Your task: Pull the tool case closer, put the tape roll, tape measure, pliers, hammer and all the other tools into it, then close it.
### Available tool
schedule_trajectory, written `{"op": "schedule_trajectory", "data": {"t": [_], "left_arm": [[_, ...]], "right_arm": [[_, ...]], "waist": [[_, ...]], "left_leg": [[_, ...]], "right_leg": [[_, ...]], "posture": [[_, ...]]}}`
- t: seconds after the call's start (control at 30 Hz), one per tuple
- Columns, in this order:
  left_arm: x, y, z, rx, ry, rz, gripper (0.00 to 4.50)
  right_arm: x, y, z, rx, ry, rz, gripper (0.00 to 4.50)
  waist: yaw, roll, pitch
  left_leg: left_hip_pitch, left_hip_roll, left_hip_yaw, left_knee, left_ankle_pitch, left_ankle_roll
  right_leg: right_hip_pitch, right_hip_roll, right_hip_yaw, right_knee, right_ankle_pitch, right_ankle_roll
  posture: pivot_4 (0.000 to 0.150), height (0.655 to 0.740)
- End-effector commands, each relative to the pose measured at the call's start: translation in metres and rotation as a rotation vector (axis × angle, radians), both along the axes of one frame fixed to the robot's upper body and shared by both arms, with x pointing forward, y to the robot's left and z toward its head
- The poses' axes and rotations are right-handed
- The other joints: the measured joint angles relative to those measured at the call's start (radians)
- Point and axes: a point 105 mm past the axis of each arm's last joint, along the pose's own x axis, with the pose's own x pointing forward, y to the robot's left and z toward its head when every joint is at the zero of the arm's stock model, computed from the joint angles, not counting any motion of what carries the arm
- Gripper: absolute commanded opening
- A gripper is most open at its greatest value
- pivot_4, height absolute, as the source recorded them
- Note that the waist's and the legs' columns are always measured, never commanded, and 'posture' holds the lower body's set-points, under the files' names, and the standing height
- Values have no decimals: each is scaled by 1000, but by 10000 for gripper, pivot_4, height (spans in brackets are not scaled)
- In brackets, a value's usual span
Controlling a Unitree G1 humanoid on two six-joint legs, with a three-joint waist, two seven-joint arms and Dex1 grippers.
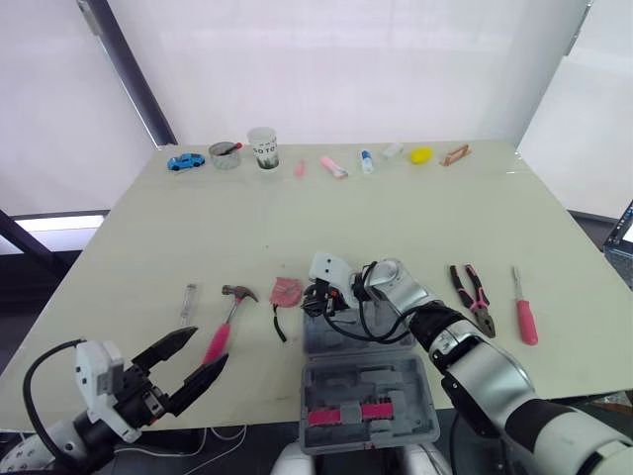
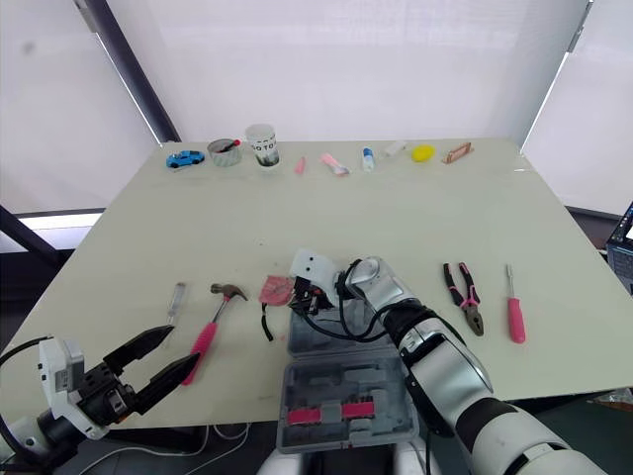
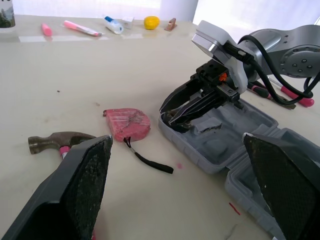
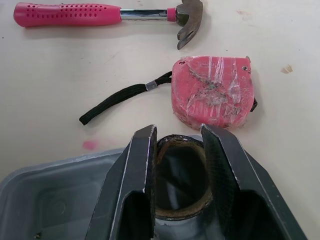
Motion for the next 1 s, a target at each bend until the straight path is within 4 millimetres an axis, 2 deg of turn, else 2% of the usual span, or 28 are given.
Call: {"op": "schedule_trajectory", "data": {"t": [0.03, 0.47, 0.73, 1.0], "left_arm": [[-2, 0, 4, 11, -23, -3, 45000], [-3, 5, -2, 12, -19, -5, 45000], [-11, 19, -17, 12, -7, -6, 45000], [-15, 25, -25, 12, -7, -10, 45000]], "right_arm": [[3, -15, -16, -87, 20, -34, 14534], [5, -20, -19, -125, 17, -45, 14534], [7, -20, -14, -137, 13, -51, 14534], [6, -22, -12, -167, -2, -39, 14534]], "waist": [[1, 0, 0], [1, 0, 0], [2, 0, 0], [2, 0, 0]], "left_leg": [[0, 0, 0, 0, 0, 0], [0, 0, 0, 0, 0, 0], [0, 0, 0, 0, 0, 0], [-1, 0, 0, 0, 0, 0]], "right_leg": [[0, 0, 0, 0, 0, 0], [0, 0, 0, 0, 0, 0], [0, 0, 0, 0, 0, 0], [0, -2, 0, -1, 0, 0]], "posture": [[1500, 7400], [1500, 7400], [1500, 7400], [1500, 7400]]}}
